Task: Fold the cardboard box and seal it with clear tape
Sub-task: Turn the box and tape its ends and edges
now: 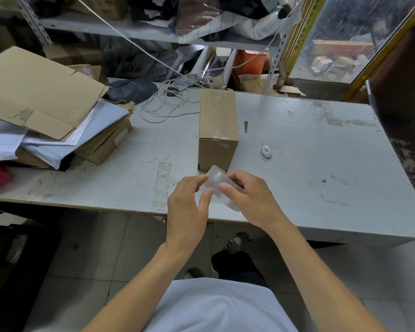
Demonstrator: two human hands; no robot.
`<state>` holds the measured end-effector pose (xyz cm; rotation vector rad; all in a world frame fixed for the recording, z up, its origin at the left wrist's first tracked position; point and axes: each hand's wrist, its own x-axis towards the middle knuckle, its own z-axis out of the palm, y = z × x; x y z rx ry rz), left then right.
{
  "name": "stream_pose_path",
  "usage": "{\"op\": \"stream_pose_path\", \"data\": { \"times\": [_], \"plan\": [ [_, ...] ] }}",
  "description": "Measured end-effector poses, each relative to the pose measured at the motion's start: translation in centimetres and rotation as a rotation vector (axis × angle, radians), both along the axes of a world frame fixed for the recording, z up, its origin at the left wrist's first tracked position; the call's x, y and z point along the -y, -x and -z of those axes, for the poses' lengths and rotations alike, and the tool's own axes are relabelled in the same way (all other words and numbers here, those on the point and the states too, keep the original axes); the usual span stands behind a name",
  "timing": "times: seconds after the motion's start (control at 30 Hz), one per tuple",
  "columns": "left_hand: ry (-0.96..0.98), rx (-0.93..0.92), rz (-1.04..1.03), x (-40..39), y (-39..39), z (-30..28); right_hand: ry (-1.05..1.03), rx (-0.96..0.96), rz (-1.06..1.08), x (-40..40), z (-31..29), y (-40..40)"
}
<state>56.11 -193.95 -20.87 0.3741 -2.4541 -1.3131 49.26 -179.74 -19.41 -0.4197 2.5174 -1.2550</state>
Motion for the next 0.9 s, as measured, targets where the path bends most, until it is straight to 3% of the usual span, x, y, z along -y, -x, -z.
{"op": "stream_pose_path", "data": {
  "times": [0.2,0.47,0.9],
  "plan": [
    [0.023,-0.017,0.029,-0.2,0.2,0.0,-0.006,-0.003,0.015,-0.1,-0.2,0.1],
    [-0.1,0.042,0.159,1.6,1.4,-0.6,-0.034,-0.017,-0.037,-0.6,-0.5,0.2],
    [-0.199,0.065,0.152,1.9,1.5,-0.6,-0.048,-0.068,-0.018,-0.1,-0.8,0.3]
  ]
}}
